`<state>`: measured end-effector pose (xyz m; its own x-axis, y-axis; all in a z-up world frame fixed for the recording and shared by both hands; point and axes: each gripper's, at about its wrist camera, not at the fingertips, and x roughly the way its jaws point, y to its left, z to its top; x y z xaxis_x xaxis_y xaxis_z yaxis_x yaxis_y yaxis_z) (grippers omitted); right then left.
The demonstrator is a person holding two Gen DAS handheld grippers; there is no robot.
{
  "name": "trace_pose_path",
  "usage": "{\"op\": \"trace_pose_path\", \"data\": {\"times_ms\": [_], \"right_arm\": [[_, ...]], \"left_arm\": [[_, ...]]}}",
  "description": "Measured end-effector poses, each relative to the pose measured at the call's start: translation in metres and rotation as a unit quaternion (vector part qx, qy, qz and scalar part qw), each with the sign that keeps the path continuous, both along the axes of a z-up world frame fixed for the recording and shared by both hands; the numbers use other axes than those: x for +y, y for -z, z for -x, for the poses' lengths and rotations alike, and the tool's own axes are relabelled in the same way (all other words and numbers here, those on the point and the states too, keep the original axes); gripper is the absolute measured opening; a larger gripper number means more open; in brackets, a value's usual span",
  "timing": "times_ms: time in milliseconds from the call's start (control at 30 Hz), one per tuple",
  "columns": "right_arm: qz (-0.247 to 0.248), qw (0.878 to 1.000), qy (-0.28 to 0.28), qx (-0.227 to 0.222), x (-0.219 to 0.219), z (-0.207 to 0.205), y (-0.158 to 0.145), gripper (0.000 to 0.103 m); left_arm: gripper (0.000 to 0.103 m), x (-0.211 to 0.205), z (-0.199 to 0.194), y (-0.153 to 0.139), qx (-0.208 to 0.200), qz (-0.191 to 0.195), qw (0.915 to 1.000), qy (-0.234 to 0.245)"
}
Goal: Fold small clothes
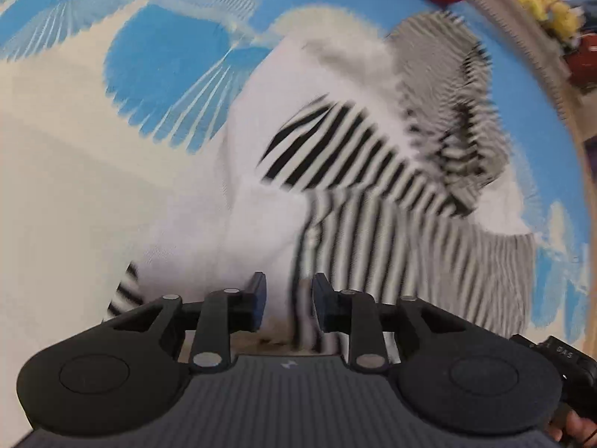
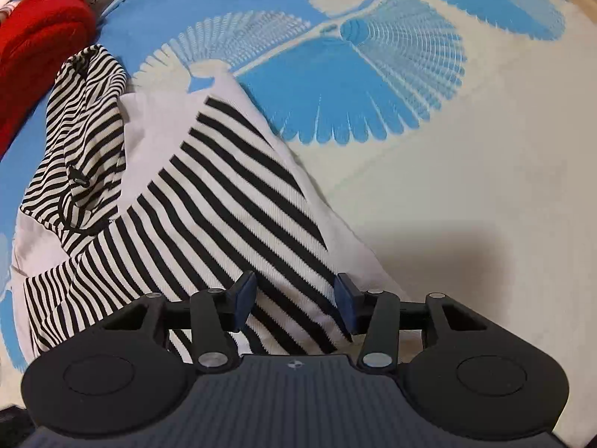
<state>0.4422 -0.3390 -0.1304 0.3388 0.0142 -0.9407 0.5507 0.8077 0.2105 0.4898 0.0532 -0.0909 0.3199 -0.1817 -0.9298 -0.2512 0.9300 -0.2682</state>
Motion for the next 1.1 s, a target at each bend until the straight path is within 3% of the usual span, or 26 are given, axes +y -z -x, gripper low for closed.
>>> {"op": "trace_pose_path", "data": {"times_ms": [67,133,233,300,433,533,667,833,1100], "right_arm": [[0.014,1.000,-0.010,-0.023,0.006,0.000,-0.013,0.050],[0.005,0.999,-0.027,-0.034,0.010,0.000,-0.017,0.052],[-0.040,0.998,-0.038,-0.004,0.010,-0.002,-0.003,0.055],[-0.052,0.998,-0.036,0.013,0.011,0.000,0.006,0.055],[-0.029,0.998,-0.054,-0.008,0.022,0.001,-0.006,0.056],[-0.023,0.997,-0.072,-0.029,0.027,0.001,-0.017,0.060],[-0.082,0.995,-0.049,0.009,0.020,0.000,0.004,0.063],[-0.057,0.997,-0.058,-0.003,0.023,0.000,-0.007,0.063],[0.007,0.992,-0.119,-0.042,0.035,-0.004,-0.033,0.063]], "left_arm": [[0.033,-0.004,-0.003,-0.002,-0.008,-0.011,0.9999,0.009],[0.034,-0.003,-0.005,0.007,0.010,-0.015,0.9998,0.002],[0.034,0.006,-0.004,0.020,0.042,0.003,0.9990,-0.015],[0.034,0.008,-0.002,0.018,0.040,0.004,0.9991,-0.016],[0.043,0.006,-0.001,0.008,0.024,0.002,0.9997,-0.009],[0.043,0.002,-0.001,0.011,0.026,0.002,0.9996,-0.003],[0.043,0.003,-0.002,0.018,0.040,0.011,0.9991,-0.013],[0.043,-0.006,-0.003,0.011,0.022,-0.017,0.9996,0.002],[0.043,-0.016,-0.004,0.006,0.010,-0.039,0.9990,0.021]]}}
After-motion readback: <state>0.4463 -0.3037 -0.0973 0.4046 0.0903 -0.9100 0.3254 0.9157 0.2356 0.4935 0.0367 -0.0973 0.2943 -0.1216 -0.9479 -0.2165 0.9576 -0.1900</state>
